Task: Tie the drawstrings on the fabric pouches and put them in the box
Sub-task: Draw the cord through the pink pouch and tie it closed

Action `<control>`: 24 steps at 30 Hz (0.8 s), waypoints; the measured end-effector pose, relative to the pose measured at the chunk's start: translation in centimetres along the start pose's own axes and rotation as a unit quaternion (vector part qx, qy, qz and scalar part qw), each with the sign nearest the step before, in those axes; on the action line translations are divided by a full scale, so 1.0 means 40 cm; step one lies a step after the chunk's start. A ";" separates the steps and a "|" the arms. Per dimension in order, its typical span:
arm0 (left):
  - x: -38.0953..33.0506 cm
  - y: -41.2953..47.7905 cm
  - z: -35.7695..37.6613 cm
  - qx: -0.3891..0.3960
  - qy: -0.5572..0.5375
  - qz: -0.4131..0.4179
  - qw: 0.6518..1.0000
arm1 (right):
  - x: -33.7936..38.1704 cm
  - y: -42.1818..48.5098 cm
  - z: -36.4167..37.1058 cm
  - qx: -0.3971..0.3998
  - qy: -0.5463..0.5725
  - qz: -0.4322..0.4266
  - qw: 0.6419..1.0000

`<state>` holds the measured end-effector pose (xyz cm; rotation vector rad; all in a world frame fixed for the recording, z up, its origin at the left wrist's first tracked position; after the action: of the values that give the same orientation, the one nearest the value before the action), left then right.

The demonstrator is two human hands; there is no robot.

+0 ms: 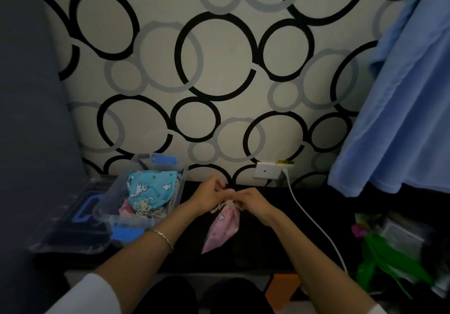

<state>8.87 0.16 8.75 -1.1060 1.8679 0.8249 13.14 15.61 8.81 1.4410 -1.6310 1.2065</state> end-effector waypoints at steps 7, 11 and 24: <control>0.027 -0.014 -0.005 0.075 -0.013 -0.011 0.997 | -0.028 0.003 0.003 -0.028 0.074 -0.006 0.997; 0.019 -0.009 -0.042 0.121 0.069 -0.008 0.990 | -0.044 0.014 -0.012 -0.108 0.111 0.014 0.988; 0.021 -0.013 -0.006 0.104 -0.022 -0.023 0.994 | -0.027 -0.007 0.003 -0.061 0.074 -0.046 0.994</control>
<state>9.00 -0.58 8.05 -0.9884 1.8378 0.6080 13.63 15.92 7.85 1.3052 -1.4950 1.1134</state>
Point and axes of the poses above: each hand's wrist, its own y-axis towards the middle knuckle, its own z-axis out of the palm, x = y × z, the point moved 1 cm from there along y, towards the middle knuckle, and after that the axes turned 5 degrees about z, right-handed, at the moved point
